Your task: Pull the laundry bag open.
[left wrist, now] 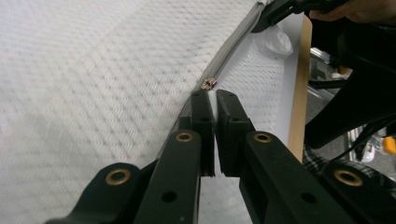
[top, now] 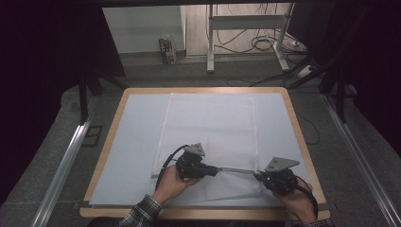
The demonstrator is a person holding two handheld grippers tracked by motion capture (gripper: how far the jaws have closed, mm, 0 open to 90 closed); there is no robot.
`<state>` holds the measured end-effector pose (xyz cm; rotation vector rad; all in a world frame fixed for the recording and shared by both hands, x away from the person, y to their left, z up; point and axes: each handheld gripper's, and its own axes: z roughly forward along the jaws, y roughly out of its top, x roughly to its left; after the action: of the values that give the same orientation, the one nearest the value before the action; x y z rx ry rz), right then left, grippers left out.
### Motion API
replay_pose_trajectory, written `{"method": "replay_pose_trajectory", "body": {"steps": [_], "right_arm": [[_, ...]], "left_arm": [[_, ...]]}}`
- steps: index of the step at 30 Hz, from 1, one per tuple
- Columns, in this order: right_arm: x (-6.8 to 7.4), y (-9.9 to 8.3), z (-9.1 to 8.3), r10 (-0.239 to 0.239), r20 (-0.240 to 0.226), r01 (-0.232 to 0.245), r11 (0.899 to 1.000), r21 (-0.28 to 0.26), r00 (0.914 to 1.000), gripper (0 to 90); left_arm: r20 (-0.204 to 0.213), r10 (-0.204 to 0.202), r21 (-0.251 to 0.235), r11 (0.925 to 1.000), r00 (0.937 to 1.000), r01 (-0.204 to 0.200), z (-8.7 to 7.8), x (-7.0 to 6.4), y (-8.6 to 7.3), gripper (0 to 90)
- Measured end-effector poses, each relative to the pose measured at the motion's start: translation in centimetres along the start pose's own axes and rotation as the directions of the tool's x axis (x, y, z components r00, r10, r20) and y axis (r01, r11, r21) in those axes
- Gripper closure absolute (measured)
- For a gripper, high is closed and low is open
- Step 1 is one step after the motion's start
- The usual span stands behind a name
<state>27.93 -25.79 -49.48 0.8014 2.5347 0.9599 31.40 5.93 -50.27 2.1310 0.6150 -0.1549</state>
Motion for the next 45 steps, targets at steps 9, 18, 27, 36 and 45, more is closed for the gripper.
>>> {"method": "replay_pose_trajectory", "body": {"steps": [9, 18, 27, 36, 45], "right_arm": [[0.0, -0.1, 0.0, 0.000, 0.001, 0.000, 1.000, 0.001, 1.0000, 83.8], [-0.1, -0.2, -0.1, 0.013, -0.011, -0.013, 1.000, -0.001, 0.9999, 83.8], [-0.2, -0.3, -0.1, 0.019, -0.008, -0.019, 1.000, -0.001, 0.9998, 83.8], [-0.2, -0.4, -0.2, 0.022, -0.006, -0.022, 1.000, -0.002, 0.9997, 83.8], [-0.3, -0.4, -0.2, 0.020, -0.004, -0.020, 1.000, 0.000, 0.9998, 83.8]], "left_arm": [[-0.019, -0.009, -0.003, 1.0000, 0.9998, 0.009, -0.9, 0.1, -0.8, 87.3], [-0.036, -0.029, -0.006, 0.9996, 0.9989, 0.028, -2.2, 0.3, -1.8, 87.3], [-0.064, -0.046, -0.017, 0.9988, 0.9969, 0.045, -3.6, 0.6, -2.7, 87.3], [-0.085, -0.060, -0.027, 0.9980, 0.9946, 0.058, -4.7, 0.7, -3.5, 87.3], [-0.110, -0.074, -0.039, 0.9968, 0.9912, 0.070, -6.0, 0.8, -4.5, 87.3]]}}
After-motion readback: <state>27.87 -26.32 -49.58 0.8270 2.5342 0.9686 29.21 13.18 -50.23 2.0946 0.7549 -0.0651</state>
